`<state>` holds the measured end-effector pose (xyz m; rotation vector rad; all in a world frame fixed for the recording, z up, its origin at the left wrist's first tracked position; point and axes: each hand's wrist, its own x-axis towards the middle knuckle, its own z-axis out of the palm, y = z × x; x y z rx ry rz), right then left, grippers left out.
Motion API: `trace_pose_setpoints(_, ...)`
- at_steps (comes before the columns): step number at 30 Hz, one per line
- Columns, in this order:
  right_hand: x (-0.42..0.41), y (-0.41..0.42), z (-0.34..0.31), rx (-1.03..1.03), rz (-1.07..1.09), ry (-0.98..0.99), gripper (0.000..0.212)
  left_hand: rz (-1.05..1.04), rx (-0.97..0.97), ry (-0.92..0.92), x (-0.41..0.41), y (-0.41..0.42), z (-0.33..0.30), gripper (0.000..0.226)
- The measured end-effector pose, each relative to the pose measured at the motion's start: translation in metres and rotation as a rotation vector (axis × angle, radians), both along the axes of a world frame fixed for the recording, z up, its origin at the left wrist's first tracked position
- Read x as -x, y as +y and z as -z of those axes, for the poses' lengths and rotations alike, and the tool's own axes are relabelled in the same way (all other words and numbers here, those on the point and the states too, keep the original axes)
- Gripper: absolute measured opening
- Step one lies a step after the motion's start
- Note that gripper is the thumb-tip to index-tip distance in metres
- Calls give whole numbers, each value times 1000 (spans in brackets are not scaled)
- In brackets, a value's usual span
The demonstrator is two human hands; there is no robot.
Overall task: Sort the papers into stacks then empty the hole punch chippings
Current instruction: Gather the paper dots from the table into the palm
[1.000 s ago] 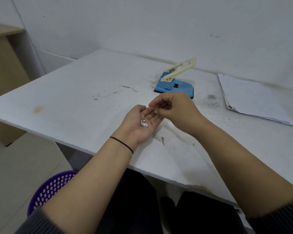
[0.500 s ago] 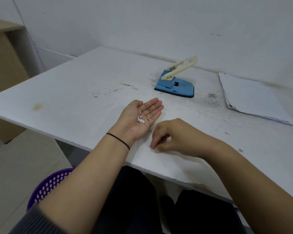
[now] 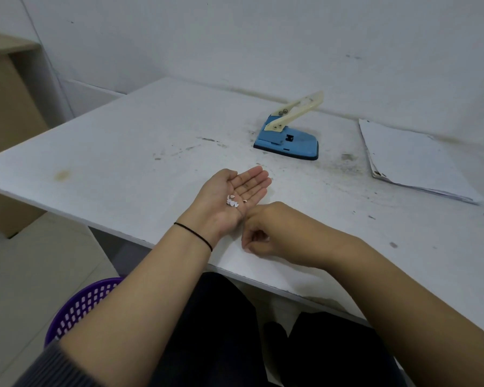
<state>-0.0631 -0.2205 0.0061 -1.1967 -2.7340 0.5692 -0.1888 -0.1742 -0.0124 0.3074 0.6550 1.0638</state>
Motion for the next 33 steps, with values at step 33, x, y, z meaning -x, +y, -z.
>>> trace_pose_setpoints(33, 1, 79, -35, -88, 419, 397, 5, -16, 12, -90, -14, 36, -12, 40)
